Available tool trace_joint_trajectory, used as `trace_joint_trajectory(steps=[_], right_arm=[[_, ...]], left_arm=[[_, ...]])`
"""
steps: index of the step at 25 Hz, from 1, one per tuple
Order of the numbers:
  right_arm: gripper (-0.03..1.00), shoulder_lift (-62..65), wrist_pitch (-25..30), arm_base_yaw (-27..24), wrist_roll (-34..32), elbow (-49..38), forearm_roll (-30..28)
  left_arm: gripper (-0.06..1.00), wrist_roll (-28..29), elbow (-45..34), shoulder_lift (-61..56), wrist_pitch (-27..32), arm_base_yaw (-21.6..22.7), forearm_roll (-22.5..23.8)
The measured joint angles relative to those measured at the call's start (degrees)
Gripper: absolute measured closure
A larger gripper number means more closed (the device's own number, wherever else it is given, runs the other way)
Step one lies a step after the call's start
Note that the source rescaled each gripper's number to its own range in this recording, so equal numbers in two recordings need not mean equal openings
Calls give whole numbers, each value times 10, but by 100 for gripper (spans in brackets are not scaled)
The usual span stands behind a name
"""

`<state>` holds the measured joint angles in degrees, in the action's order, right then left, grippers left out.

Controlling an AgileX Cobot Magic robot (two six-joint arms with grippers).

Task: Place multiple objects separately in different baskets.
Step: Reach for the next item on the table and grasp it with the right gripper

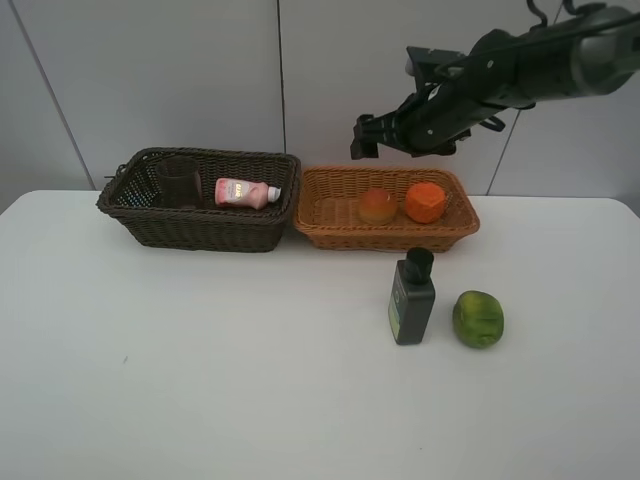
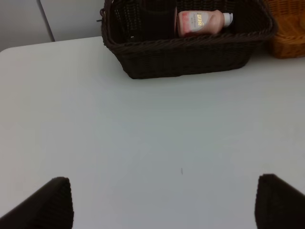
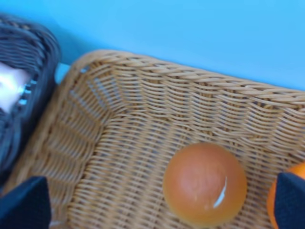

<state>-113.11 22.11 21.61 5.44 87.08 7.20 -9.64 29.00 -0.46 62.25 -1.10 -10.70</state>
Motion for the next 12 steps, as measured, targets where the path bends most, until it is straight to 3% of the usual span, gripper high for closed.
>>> trace_joint_trajectory(steps=[6, 12], right_arm=[[-3, 73, 89, 1, -112, 0, -112], [-3, 126, 200, 1, -131, -13, -143]], left_arm=[[1, 0, 0, 0, 0, 0, 0], [1, 0, 0, 0, 0, 0, 0]])
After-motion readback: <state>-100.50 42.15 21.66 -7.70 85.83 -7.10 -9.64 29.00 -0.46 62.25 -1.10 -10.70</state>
